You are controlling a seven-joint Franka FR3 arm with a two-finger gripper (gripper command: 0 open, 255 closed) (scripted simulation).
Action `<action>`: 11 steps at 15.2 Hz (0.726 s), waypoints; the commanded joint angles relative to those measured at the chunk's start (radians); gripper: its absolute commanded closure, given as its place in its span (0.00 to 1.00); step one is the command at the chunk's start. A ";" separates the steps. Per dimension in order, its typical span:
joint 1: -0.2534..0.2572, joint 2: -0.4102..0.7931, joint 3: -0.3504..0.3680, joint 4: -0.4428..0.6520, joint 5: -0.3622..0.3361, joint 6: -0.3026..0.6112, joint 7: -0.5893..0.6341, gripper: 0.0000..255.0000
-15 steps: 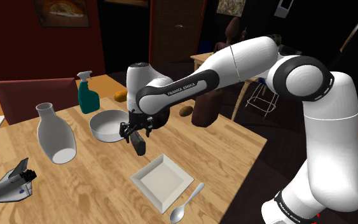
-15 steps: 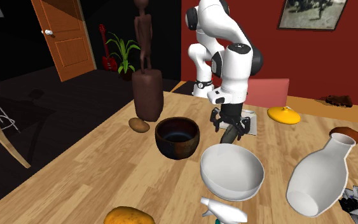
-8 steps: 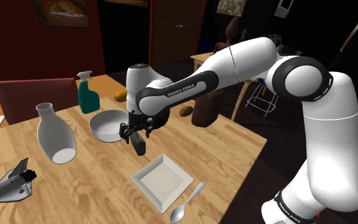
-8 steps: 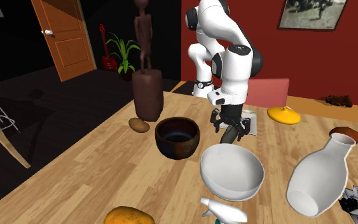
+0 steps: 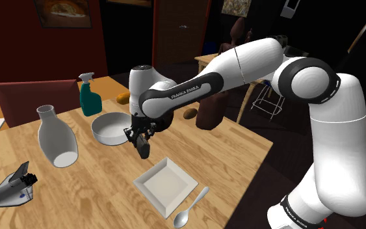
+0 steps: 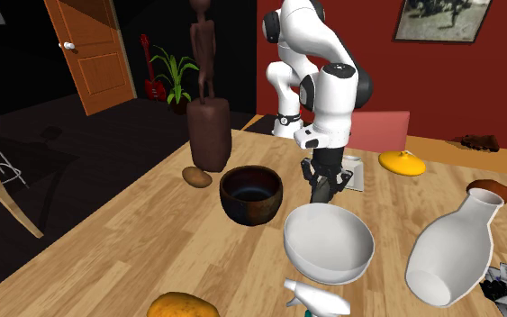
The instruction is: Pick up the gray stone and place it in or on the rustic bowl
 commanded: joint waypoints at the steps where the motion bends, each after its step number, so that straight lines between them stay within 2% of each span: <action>1: 0.000 0.000 0.000 0.000 0.000 0.000 0.000 1.00; 11: -0.008 -0.054 0.015 0.042 0.024 -0.093 -0.012 1.00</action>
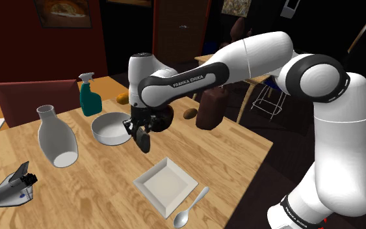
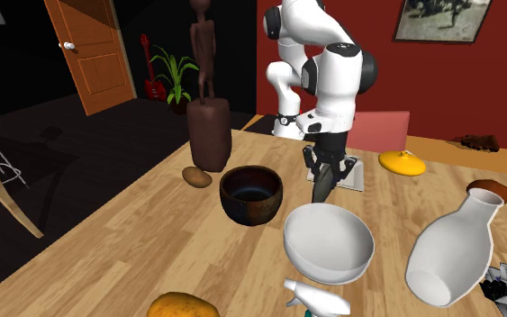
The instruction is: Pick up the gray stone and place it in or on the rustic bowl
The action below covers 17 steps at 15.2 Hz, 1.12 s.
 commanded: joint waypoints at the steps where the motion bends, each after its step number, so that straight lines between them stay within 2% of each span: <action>1: -0.003 -0.012 0.003 0.011 0.006 -0.022 -0.004 1.00; 17: -0.003 -0.069 0.019 0.145 0.034 -0.209 -0.017 1.00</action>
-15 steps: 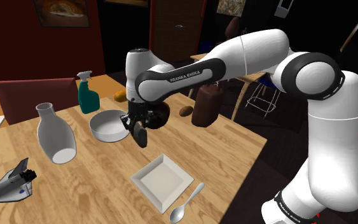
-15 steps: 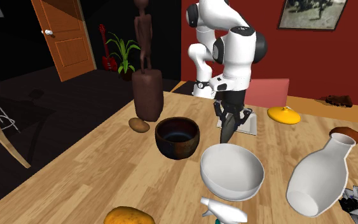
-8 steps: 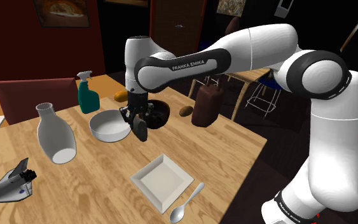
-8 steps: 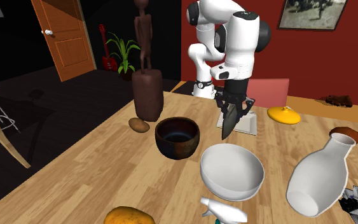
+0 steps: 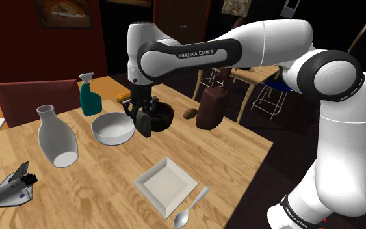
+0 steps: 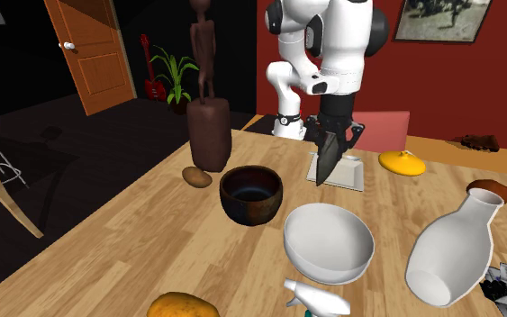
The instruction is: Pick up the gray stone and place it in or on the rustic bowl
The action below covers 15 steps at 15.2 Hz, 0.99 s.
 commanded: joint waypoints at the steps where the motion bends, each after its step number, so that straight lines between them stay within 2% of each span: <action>1: 0.002 -0.004 0.002 0.024 0.002 -0.026 0.000 1.00; 10: 0.012 -0.008 0.006 0.139 0.006 -0.145 -0.003 1.00; 15: -0.050 0.023 -0.022 0.206 0.006 -0.181 -0.101 1.00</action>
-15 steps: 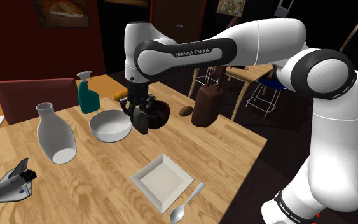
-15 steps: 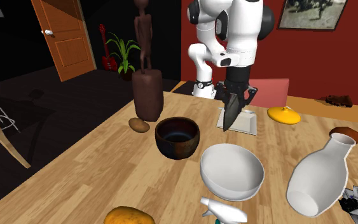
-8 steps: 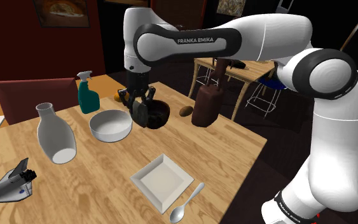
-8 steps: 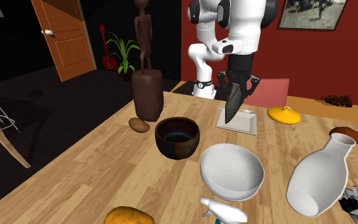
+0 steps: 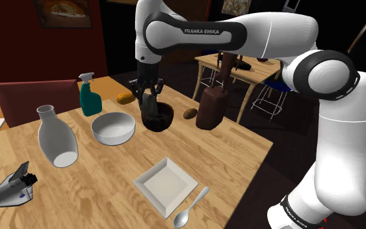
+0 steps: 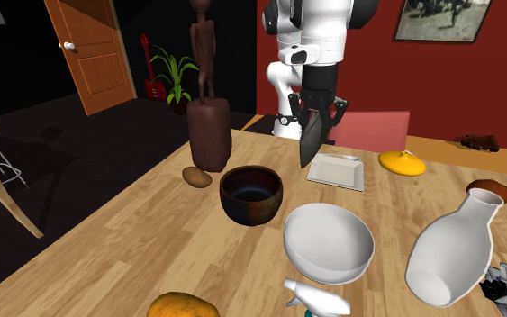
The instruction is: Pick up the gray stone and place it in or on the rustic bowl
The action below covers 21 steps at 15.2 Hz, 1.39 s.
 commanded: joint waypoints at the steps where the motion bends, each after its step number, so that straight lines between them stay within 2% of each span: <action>1: -0.023 0.022 -0.012 0.050 -0.003 -0.028 -0.042 1.00; 6: -0.071 0.093 -0.041 0.179 -0.013 -0.088 -0.136 1.00; 10: -0.095 0.185 -0.065 0.345 -0.029 -0.162 -0.210 1.00; 21: -0.126 0.151 -0.064 0.151 -0.021 -0.004 -0.207 1.00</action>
